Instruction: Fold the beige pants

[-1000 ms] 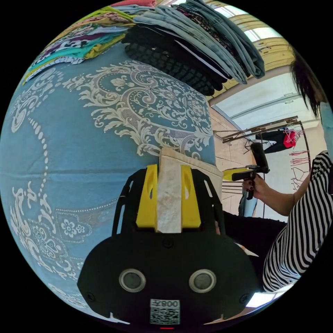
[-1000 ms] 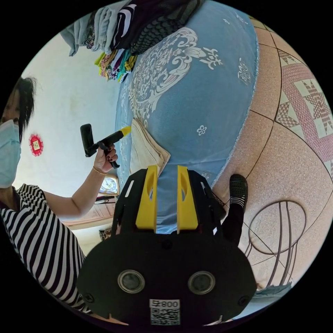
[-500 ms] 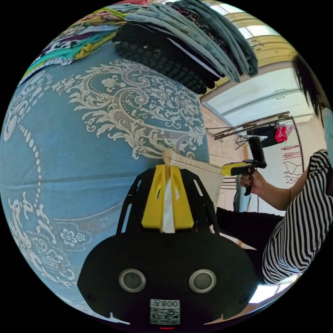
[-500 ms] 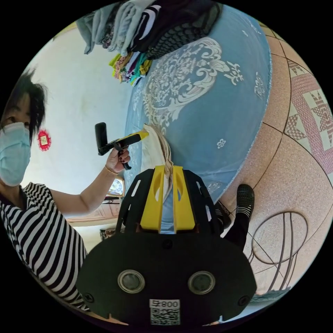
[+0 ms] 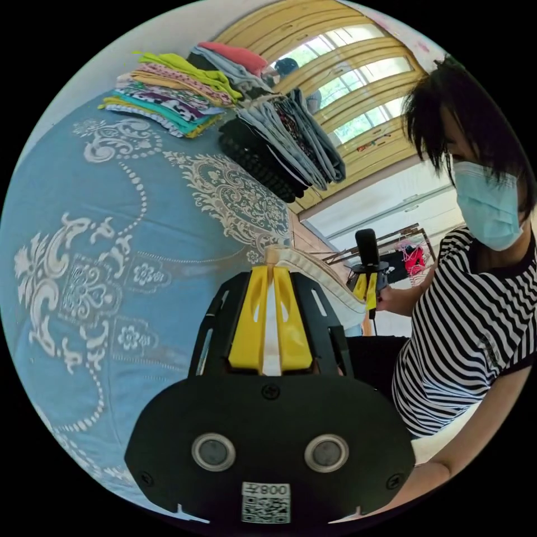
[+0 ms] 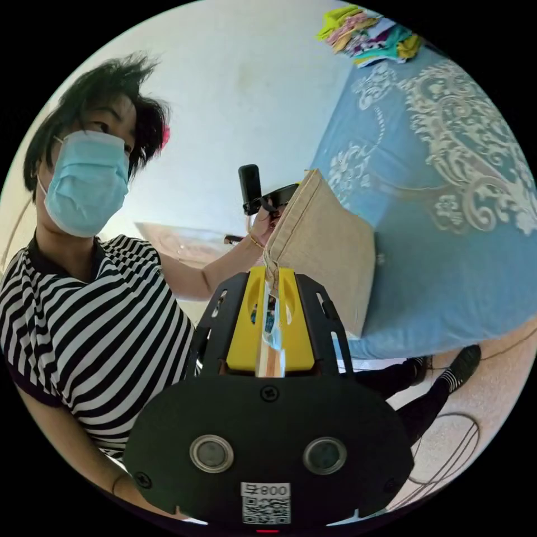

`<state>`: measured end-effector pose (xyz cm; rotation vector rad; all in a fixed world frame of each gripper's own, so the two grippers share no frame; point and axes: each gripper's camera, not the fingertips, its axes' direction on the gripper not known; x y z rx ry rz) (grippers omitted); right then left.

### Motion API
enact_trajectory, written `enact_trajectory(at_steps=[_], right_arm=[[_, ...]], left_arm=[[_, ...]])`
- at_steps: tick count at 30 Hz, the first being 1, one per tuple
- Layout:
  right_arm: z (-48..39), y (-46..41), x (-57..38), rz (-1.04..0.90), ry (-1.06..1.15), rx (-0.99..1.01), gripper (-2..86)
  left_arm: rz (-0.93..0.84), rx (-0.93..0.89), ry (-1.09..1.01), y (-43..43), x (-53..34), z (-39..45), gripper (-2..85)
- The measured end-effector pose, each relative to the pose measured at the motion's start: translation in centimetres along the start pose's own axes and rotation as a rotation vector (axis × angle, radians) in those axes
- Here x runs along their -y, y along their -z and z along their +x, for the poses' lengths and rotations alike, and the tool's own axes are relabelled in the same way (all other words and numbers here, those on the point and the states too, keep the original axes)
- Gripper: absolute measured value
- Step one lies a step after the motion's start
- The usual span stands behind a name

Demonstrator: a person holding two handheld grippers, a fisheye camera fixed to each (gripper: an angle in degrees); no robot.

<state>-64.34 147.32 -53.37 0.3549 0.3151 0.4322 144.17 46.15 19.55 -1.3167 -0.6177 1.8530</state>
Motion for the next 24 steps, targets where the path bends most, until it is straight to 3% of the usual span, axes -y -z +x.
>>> enact_trajectory(at_steps=[11, 24], right_arm=[[-2.7, -17.2, 4.5, -0.43, 0.087, 0.162, 3.0], [-2.7, -33.2, 4.3, -0.774, 0.072, 0.09, 3.9]], left_arm=[[0.199, 0.029, 0.298, 8.6, -20.2, -5.2, 2.1], [0.323, 0.046, 0.548, 8.7, -37.9, -10.8, 2.6]])
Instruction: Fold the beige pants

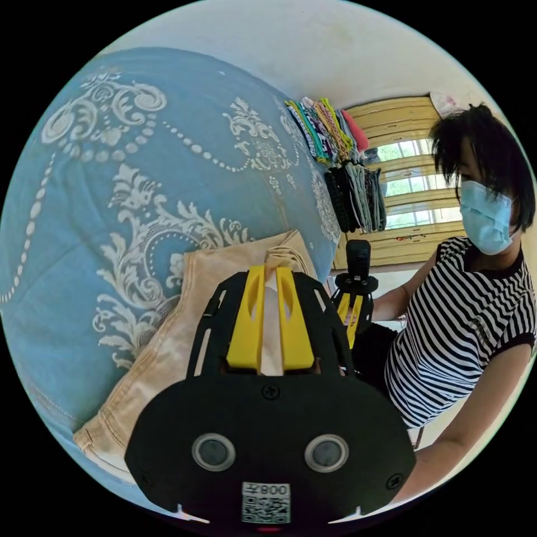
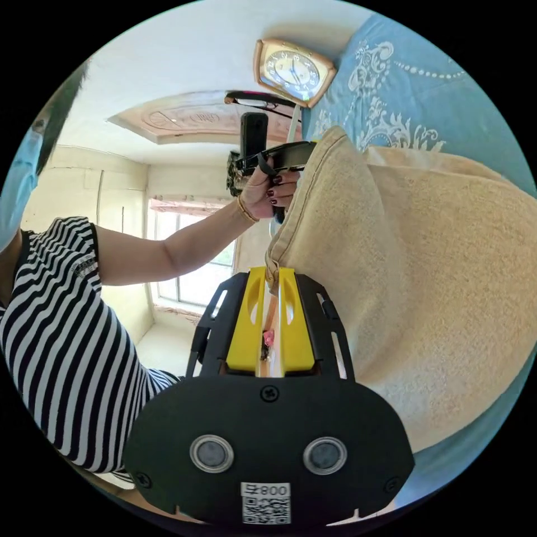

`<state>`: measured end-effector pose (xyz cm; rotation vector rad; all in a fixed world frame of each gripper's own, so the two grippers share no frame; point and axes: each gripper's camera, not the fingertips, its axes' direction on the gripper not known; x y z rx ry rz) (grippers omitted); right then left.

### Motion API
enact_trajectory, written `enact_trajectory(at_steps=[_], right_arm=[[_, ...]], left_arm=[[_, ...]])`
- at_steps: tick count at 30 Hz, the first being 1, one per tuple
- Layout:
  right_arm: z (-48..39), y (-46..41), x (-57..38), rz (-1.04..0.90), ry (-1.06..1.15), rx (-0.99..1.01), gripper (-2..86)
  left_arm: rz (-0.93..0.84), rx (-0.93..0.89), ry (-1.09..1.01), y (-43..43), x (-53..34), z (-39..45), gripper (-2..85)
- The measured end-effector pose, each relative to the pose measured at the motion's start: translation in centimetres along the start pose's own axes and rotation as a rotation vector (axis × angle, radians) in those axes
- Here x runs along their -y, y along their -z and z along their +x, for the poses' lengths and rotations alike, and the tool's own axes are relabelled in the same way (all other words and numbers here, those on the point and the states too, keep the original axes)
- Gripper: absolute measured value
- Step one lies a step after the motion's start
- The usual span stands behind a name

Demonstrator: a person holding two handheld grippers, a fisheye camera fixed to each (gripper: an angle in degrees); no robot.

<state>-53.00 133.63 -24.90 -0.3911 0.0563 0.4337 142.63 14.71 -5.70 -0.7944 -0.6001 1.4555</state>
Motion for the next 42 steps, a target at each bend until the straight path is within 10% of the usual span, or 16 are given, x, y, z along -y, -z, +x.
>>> enact_trajectory(at_steps=[12, 19, 25, 42], right_arm=[[-2.3, -6.8, 6.5, -0.267, -0.005, -0.085, 3.7], [-4.6, -2.0, 12.5, -0.062, 0.053, -0.353, 0.5], [-3.1, -5.0, 18.2, -0.249, 0.011, -0.486, 0.1], [-6.7, 14.1, 11.1, 0.089, -0.316, -0.52, 9.0]], left_arm=[[0.248, 0.089, 0.306, 2.4, -11.2, -5.2, 1.7], [0.063, 0.065, 0.29, -3.9, -13.1, -3.9, 0.4], [0.014, 0.149, 0.352, -6.5, -15.0, -5.3, 0.6], [-0.01, 0.18, 0.168, -18.4, -12.9, 3.3, 10.6]])
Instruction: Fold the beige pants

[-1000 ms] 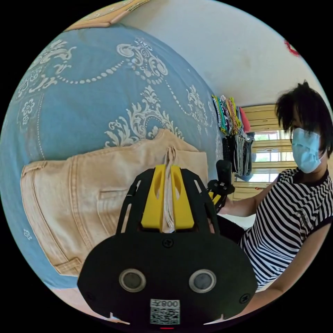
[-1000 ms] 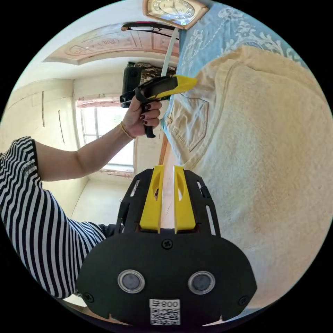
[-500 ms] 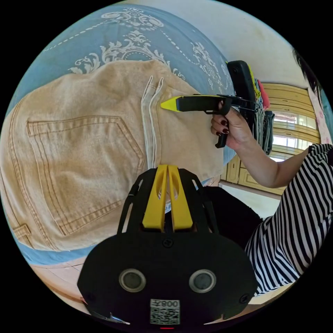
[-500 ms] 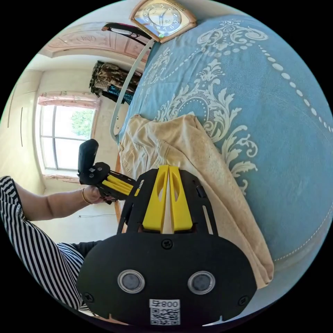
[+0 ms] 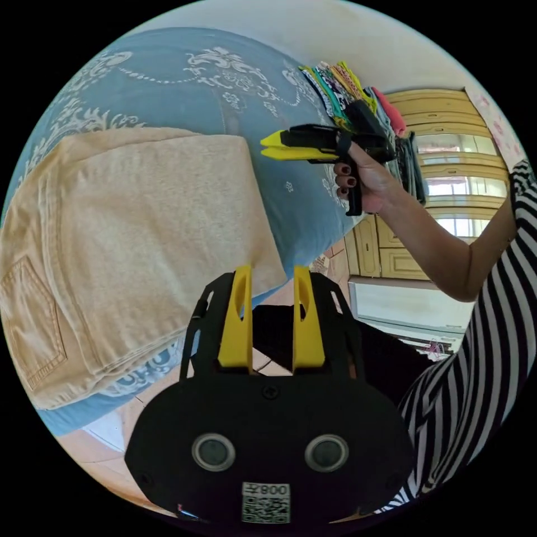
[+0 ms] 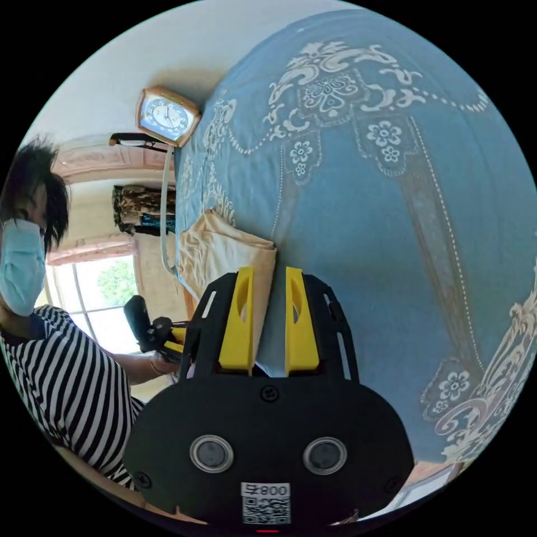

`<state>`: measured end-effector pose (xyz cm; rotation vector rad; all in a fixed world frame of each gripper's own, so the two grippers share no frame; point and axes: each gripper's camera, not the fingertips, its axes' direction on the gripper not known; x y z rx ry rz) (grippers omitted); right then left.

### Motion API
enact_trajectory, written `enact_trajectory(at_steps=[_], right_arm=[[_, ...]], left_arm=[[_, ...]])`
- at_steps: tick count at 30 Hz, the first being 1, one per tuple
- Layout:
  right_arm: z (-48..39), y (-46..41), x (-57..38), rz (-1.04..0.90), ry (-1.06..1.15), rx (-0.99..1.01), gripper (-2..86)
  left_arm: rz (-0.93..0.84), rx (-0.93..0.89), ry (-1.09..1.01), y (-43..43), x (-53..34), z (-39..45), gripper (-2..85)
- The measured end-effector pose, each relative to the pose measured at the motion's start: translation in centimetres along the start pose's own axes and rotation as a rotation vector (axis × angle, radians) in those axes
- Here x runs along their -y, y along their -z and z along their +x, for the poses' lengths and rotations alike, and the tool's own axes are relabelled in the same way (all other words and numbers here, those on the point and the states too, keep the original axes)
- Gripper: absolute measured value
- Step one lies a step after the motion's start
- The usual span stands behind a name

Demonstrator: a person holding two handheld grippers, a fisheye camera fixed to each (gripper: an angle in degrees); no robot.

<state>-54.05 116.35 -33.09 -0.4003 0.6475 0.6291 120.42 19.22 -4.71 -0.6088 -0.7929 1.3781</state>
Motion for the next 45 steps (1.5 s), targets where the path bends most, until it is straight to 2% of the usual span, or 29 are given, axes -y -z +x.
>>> enact_trajectory(at_steps=[5, 9, 13, 20, 29, 32, 38, 45], right_arm=[[-0.4, -1.7, 2.1, -0.055, 0.017, 0.049, 9.6], [-1.0, -1.8, 3.3, -0.086, 0.03, 0.041, 8.4], [-0.6, -1.4, 3.9, -0.112, 0.026, 0.102, 5.9], [0.2, 1.5, 3.8, -0.12, 0.0, 0.283, 3.6], [1.3, 9.8, 1.0, -0.04, -0.131, 0.179, 3.2], [0.1, 10.8, 0.9, -0.042, -0.134, 0.211, 3.0], [-6.4, 8.8, 3.6, -0.088, 0.001, 0.364, 2.9], [-14.5, 2.1, 8.6, -0.184, 0.155, 0.509, 3.0]], left_arm=[[-0.066, 0.241, -0.05, -3.7, 0.3, 1.9, 10.1], [-0.095, 0.289, -0.075, -4.9, 0.0, 2.0, 7.8], [-0.109, 0.221, -0.041, -5.9, -0.2, 0.8, 3.8], [-0.123, 0.103, -0.068, -6.9, -1.2, -0.8, 1.8], [-0.047, -0.172, -0.19, -8.3, -1.7, -0.6, 1.6], [-0.021, -0.23, -0.194, -7.9, -3.0, -2.1, 1.6], [0.105, -0.402, -0.116, -3.3, -7.6, -7.9, 1.7], [0.308, -0.433, 0.017, 3.3, -14.7, -15.4, 1.8]])
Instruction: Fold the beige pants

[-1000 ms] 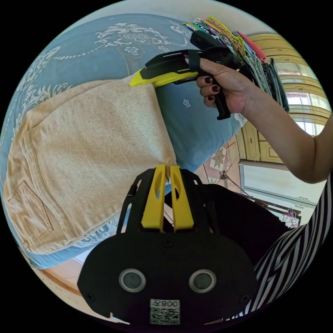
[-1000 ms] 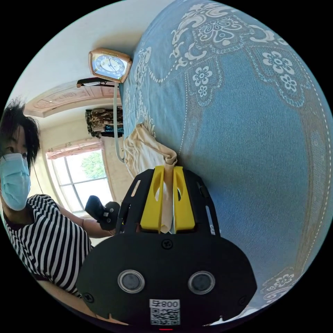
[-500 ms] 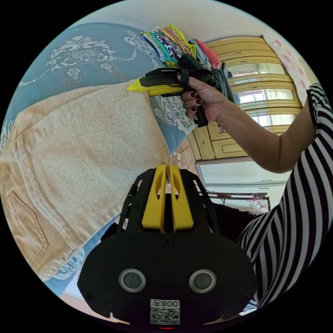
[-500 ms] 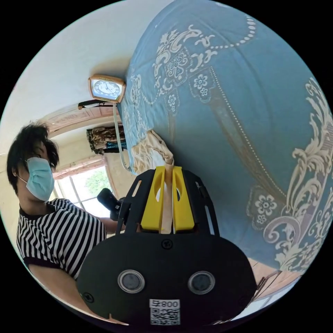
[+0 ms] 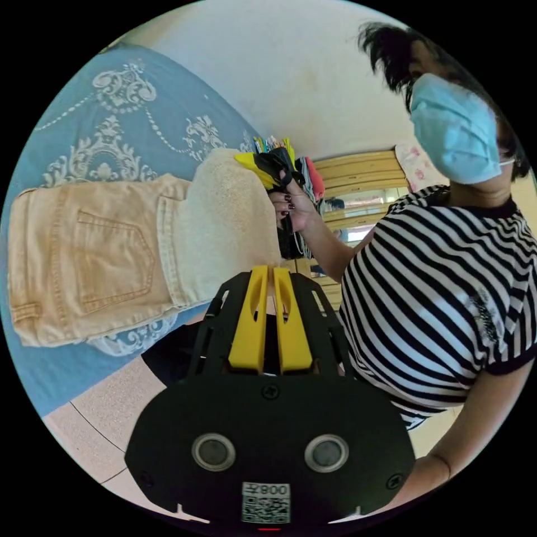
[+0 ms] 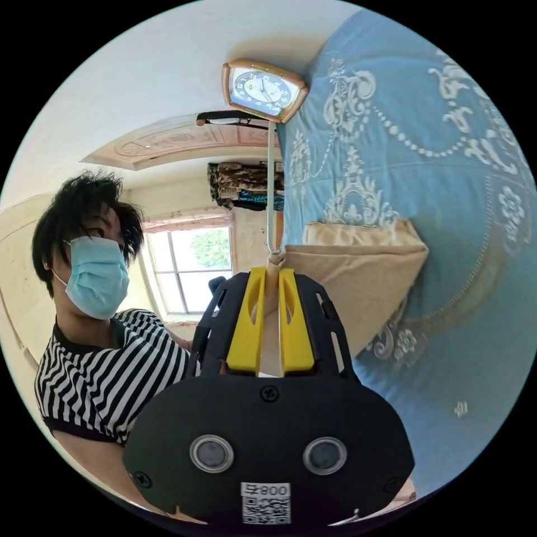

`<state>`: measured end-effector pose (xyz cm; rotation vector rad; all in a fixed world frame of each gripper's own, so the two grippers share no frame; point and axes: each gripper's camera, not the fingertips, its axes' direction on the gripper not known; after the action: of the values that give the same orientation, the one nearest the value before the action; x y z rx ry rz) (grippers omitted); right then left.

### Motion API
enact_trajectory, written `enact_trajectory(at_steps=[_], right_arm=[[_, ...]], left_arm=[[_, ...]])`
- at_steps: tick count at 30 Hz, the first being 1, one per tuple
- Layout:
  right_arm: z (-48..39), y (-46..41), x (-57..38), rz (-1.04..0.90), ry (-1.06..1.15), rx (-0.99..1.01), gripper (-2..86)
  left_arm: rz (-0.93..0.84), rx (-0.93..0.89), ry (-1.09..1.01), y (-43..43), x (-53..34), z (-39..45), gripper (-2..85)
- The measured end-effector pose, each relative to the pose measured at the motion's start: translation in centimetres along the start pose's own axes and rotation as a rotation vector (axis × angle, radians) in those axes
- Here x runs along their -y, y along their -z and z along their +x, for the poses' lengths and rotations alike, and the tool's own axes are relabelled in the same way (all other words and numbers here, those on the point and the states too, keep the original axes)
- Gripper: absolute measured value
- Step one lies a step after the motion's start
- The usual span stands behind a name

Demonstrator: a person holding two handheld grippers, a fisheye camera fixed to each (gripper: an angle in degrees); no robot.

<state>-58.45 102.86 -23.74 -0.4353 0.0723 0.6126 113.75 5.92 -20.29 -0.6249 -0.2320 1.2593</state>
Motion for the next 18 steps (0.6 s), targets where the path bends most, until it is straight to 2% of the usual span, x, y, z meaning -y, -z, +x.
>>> enact_trajectory(at_steps=[8, 18], right_arm=[[0.2, -10.5, 7.8, -0.159, 0.059, -0.007, 3.9], [2.6, -18.6, 12.4, -0.235, 0.014, -0.153, 5.9]], left_arm=[[0.167, 0.176, 0.129, 9.2, -5.9, -7.7, 1.9], [0.206, 0.288, 0.292, 11.8, -10.1, -16.9, 1.9]])
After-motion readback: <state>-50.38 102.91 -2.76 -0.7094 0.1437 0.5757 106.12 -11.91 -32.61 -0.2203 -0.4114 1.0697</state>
